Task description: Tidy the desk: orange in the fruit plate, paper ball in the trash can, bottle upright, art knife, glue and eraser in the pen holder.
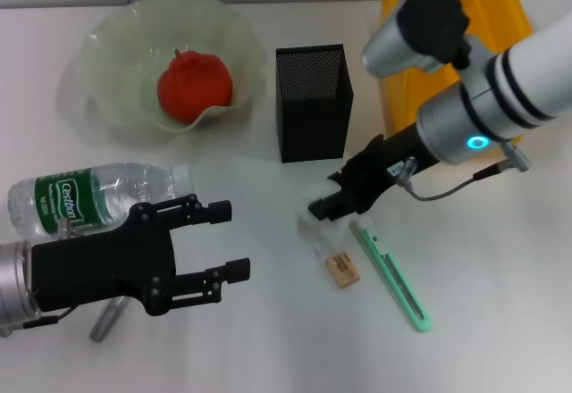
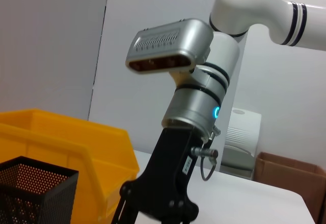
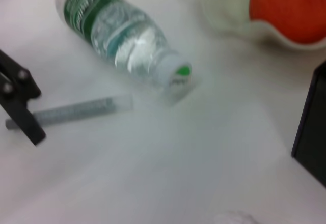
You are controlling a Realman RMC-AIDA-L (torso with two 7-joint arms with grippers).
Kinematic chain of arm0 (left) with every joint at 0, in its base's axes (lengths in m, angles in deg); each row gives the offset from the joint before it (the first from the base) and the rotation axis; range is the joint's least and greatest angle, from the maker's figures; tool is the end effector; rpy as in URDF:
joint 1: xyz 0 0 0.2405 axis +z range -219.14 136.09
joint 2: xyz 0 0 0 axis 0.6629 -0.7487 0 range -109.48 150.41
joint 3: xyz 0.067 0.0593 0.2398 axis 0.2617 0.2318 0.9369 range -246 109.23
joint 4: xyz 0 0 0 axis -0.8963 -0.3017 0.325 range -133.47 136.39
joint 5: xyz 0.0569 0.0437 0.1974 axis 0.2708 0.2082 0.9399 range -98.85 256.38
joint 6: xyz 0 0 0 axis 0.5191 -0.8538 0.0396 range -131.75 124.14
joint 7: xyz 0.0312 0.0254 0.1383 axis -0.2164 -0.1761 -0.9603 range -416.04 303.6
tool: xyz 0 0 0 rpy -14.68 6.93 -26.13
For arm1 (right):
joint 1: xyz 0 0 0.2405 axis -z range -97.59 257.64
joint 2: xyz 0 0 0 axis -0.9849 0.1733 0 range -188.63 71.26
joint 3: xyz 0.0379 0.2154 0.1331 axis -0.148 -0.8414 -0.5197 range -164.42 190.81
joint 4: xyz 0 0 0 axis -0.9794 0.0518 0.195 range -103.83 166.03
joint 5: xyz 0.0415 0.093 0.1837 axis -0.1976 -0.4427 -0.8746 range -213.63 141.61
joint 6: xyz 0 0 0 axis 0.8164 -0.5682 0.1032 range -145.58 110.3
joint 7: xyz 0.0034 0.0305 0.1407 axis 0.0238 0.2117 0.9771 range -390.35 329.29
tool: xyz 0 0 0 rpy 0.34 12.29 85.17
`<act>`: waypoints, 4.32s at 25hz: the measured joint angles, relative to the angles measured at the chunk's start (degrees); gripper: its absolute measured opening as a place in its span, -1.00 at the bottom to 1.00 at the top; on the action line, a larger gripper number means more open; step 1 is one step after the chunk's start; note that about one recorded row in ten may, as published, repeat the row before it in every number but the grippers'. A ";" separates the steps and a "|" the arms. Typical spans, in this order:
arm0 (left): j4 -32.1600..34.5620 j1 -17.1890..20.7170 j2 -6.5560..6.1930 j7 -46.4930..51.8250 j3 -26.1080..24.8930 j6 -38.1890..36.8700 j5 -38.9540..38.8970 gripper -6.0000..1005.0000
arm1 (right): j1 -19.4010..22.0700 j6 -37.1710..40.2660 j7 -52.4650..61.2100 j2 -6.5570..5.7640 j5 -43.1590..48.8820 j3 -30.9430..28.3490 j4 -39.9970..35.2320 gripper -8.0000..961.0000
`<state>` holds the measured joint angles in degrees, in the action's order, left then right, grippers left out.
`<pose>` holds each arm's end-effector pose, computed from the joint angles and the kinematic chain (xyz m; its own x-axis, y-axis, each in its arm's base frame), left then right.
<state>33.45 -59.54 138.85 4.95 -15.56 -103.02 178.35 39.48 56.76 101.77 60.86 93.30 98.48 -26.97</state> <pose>-0.2827 0.2471 -0.0188 0.7514 0.2115 0.6251 0.3160 -0.9469 -0.0593 0.1582 0.3628 -0.0686 0.8626 -0.4958 0.1010 -0.4742 -0.8617 -0.1804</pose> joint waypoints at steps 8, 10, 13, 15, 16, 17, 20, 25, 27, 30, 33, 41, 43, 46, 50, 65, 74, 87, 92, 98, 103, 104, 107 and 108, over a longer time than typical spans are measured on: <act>-0.01 0.05 0.00 0.00 -0.01 -0.01 0.00 0.47 | 11.24 1.45 -8.26 0.11 -10.89 -2.72 -12.79 -0.01; 0.00 0.04 0.00 0.00 -0.01 -0.01 0.00 0.47 | 14.36 2.26 -14.37 0.08 -19.04 -5.90 -12.72 -0.01; 0.00 0.01 -0.01 0.00 -0.01 -0.01 0.00 0.47 | 18.80 3.59 -25.69 -0.12 -32.89 -9.83 -10.20 -0.01; 0.00 0.00 0.00 0.00 -0.01 -0.01 0.00 0.47 | 21.83 4.48 -33.80 -0.17 -40.70 -12.35 -7.85 -0.01; 0.00 -0.01 0.00 0.00 -0.01 -0.01 -0.01 0.47 | 23.14 4.80 -37.64 -0.16 -44.04 -13.63 -6.68 -0.01; -0.01 0.00 0.00 0.00 -0.01 -0.01 0.00 0.47 | 24.29 4.88 -40.57 -0.16 -46.37 -14.84 -5.64 -0.01; -0.01 -0.01 0.00 0.00 -0.01 -0.01 0.00 0.47 | 26.54 5.08 -48.14 -0.23 -51.34 -19.48 -1.84 -0.01; -0.01 -0.01 0.00 0.00 -0.01 -0.01 0.00 0.47 | 27.23 4.90 -54.20 -0.24 -52.20 -28.28 2.71 -0.01; -0.01 -0.03 0.00 0.00 0.02 -0.01 0.00 0.47 | 26.77 4.59 -57.32 -0.27 -52.24 -31.75 4.65 -0.02; -0.01 -0.06 0.06 0.00 0.12 -0.01 0.00 0.47 | 25.37 4.50 -60.90 -0.31 -52.14 -36.94 8.12 -0.02; 0.00 -0.08 0.08 0.00 0.16 0.00 0.00 0.47 | 23.75 3.77 -62.97 -0.35 -51.98 -40.30 11.53 -0.02; -0.01 -0.09 0.09 0.00 0.17 0.09 0.00 0.47 | 20.74 -6.77 -65.58 -0.32 -48.69 -38.67 14.48 -0.01; -0.01 -0.10 0.09 0.00 0.17 0.09 0.00 0.47 | 20.36 -7.36 -65.57 -0.30 -47.79 -38.56 14.71 0.00; -0.01 -0.10 0.09 0.00 0.17 0.09 0.00 0.47 | 19.56 -9.41 -65.57 -0.09 -46.02 -38.19 14.91 0.00; 0.00 -0.08 0.09 0.00 0.17 0.08 0.00 0.47 | 19.39 -10.46 -65.58 0.01 -45.97 -36.90 14.99 0.01; -0.01 0.09 0.08 0.01 -0.32 -0.08 -0.34 0.47 | 20.19 1.19 -65.61 -0.05 -45.56 -36.35 15.00 0.43; 0.00 0.03 0.00 0.01 -0.97 -0.36 -1.18 0.47 | 22.00 14.51 -65.75 -0.18 -41.02 -25.64 15.56 0.43; 0.31 -0.18 -0.09 0.32 -2.23 0.07 -1.24 0.47 | 20.28 18.30 -75.47 0.09 -39.64 -17.71 26.47 0.43; 0.35 -0.34 -0.10 0.36 -3.49 0.25 -1.24 0.45 | 19.83 18.90 -77.30 0.09 -40.23 -18.05 28.14 0.43; 0.43 -0.43 -0.16 0.46 -3.52 0.88 -1.21 0.46 | 19.48 18.56 -77.40 0.07 -40.38 -18.18 29.03 0.43; 0.44 -0.88 -0.18 0.49 -3.52 1.28 -0.76 0.45 | 18.77 18.36 -77.42 0.07 -40.44 -18.34 30.11 0.43; 0.44 -0.93 -0.18 0.49 -3.52 1.36 -0.73 0.45 | 18.76 18.34 -77.43 0.07 -40.45 -18.34 30.14 0.43; 0.51 -1.00 -0.18 0.51 -3.52 1.48 -0.71 0.45 | 18.74 18.32 -77.44 0.07 -40.46 -18.34 30.38 0.43; 0.54 -1.03 -0.18 0.52 -3.52 1.49 -0.70 0.45 | 18.74 18.32 -77.44 0.07 -40.46 -18.34 30.47 0.43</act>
<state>33.99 -60.56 138.67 5.47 -19.08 -101.53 177.64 58.23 75.08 24.34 60.93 52.84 80.14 3.50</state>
